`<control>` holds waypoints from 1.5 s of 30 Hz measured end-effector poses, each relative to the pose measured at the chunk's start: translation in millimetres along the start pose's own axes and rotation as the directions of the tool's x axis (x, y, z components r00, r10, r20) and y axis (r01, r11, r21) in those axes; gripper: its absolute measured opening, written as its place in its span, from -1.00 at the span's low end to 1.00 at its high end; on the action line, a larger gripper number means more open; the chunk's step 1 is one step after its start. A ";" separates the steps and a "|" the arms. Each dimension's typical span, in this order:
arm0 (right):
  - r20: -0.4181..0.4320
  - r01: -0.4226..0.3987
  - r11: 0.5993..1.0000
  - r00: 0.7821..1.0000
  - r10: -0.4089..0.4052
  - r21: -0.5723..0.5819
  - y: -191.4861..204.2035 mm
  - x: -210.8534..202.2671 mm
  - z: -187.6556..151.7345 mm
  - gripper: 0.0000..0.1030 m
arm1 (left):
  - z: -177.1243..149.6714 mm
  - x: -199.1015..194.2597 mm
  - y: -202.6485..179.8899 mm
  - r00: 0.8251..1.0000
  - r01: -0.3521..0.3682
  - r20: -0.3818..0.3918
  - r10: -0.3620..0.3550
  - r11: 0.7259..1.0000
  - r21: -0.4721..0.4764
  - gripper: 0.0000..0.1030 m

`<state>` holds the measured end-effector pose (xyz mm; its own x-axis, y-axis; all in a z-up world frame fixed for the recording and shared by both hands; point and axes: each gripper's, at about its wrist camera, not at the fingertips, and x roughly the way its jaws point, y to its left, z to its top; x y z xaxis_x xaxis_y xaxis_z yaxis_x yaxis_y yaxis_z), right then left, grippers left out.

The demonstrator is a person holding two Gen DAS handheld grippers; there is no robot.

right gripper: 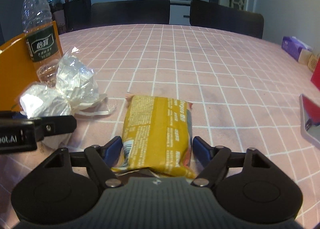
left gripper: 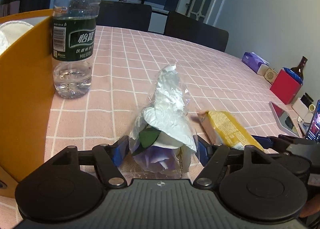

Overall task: Organize soft objects
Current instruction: 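Grasp the yellow snack bag with the right tool while the left tool lifts the wrapped flower, then carry the wrapped flower and snack bag over the orange box and release them inside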

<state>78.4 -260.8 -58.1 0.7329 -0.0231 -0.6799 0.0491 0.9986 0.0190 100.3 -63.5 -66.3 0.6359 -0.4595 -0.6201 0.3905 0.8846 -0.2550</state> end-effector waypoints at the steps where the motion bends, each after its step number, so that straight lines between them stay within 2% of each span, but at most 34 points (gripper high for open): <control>1: 0.002 -0.003 1.000 1.000 0.003 -0.003 -0.4 -0.8 -0.8 0.43 | 0.4 0.6 -0.6 1.000 -0.006 0.005 0.006 1.000 -0.002 0.55; 7: 0.012 -0.020 1.000 1.000 0.020 -0.012 -9.5 -4.1 0.3 0.21 | 4.9 -0.5 -5.4 1.000 -0.018 0.020 0.018 1.000 0.003 0.11; 11: 0.005 -0.037 0.999 0.999 0.037 0.002 -12.6 -5.5 2.1 -0.04 | 3.7 -2.9 -3.5 0.999 -0.030 0.025 0.030 1.000 -0.001 -0.02; 17: -0.008 -0.071 0.997 0.997 0.072 0.022 -17.6 -11.8 3.8 -0.20 | 3.1 -21.4 -7.5 0.998 -0.016 0.062 0.015 1.000 0.012 -0.06; 22: 0.015 -0.081 0.997 0.997 0.081 0.012 -16.5 -29.9 4.7 -0.21 | 3.8 -44.4 -10.6 0.995 -0.002 0.097 0.000 1.000 0.020 -0.06; 28: 0.039 -0.146 0.989 0.988 0.147 -0.008 -10.1 -57.7 13.9 -0.21 | 8.0 -84.0 -11.2 0.987 0.024 0.155 -0.029 0.999 0.036 -0.06; 36: 0.099 -0.272 0.958 0.955 0.280 -0.088 19.7 -99.7 45.7 -0.21 | 18.0 -139.5 16.1 0.976 -0.016 0.217 0.013 1.000 0.012 -0.07; 45: 0.117 -0.385 0.893 0.901 0.418 -0.232 80.2 -125.0 87.0 -0.21 | 39.9 -193.5 60.6 0.948 -0.177 0.274 0.163 0.984 0.025 -0.07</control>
<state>49.8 -181.9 92.1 0.7603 0.3914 -0.5185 -0.3958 0.9120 0.1081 27.5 75.8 67.8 0.8487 -0.3131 -0.4264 0.2886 0.9495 -0.1227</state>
